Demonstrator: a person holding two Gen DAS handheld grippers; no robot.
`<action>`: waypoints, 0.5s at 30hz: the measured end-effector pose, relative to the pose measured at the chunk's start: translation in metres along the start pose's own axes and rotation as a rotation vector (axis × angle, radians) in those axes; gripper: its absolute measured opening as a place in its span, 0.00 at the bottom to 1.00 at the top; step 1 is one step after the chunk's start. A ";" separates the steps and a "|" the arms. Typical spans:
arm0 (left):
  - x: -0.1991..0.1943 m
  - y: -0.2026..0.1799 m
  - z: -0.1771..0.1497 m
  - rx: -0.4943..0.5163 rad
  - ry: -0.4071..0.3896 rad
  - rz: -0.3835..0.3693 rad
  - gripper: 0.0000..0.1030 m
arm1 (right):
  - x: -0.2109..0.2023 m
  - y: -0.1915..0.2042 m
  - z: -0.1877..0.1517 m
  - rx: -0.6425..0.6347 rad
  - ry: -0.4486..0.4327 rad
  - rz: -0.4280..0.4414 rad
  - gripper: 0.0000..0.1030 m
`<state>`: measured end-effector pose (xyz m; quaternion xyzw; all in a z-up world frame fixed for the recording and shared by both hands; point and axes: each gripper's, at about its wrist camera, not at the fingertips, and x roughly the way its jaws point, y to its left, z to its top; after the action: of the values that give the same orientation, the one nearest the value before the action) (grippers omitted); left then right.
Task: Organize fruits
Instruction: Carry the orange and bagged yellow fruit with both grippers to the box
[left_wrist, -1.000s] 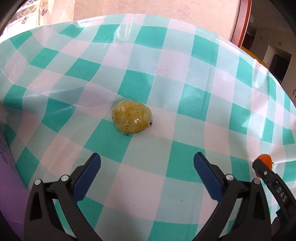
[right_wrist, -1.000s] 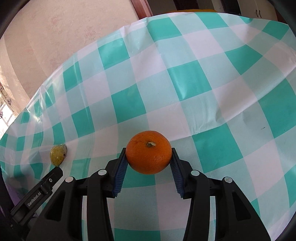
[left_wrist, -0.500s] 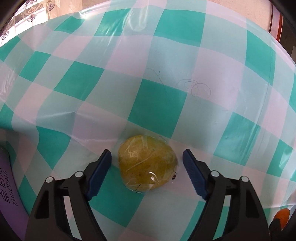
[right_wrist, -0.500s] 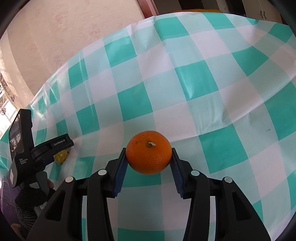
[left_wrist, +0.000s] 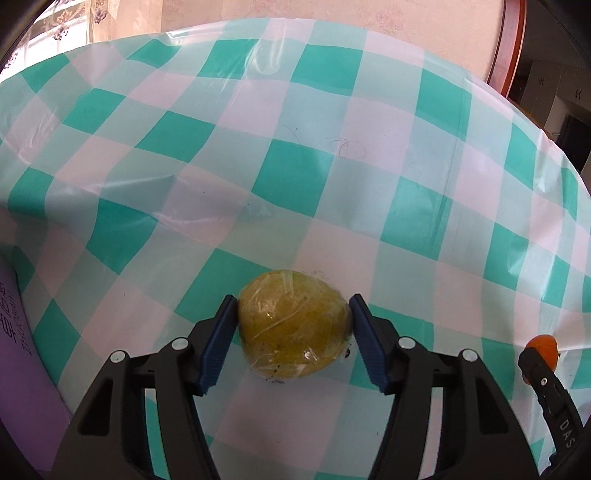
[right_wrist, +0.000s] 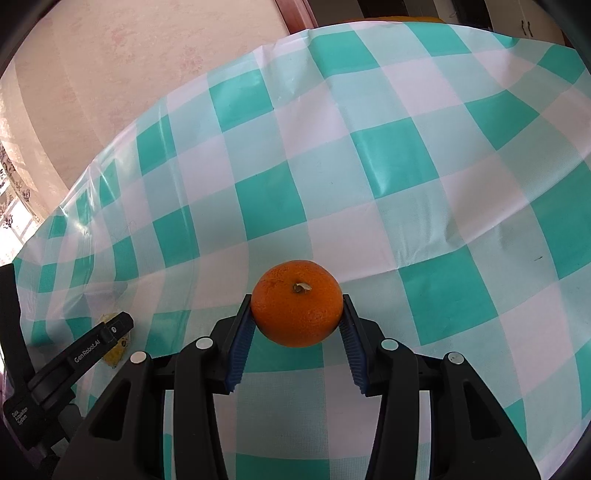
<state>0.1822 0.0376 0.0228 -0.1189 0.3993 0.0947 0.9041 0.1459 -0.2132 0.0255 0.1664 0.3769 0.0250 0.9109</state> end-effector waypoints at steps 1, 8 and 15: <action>-0.008 0.000 -0.007 0.011 -0.009 -0.019 0.60 | 0.000 0.000 0.000 0.000 -0.001 0.001 0.44; -0.043 0.008 -0.058 0.010 0.048 -0.125 0.60 | 0.000 0.000 0.000 0.001 -0.003 0.001 0.44; -0.095 0.014 -0.112 0.095 -0.034 -0.155 0.60 | -0.001 0.000 0.000 0.002 -0.003 -0.001 0.44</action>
<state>0.0371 0.0109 0.0179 -0.1047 0.3777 0.0074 0.9200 0.1454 -0.2132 0.0257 0.1673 0.3757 0.0242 0.9112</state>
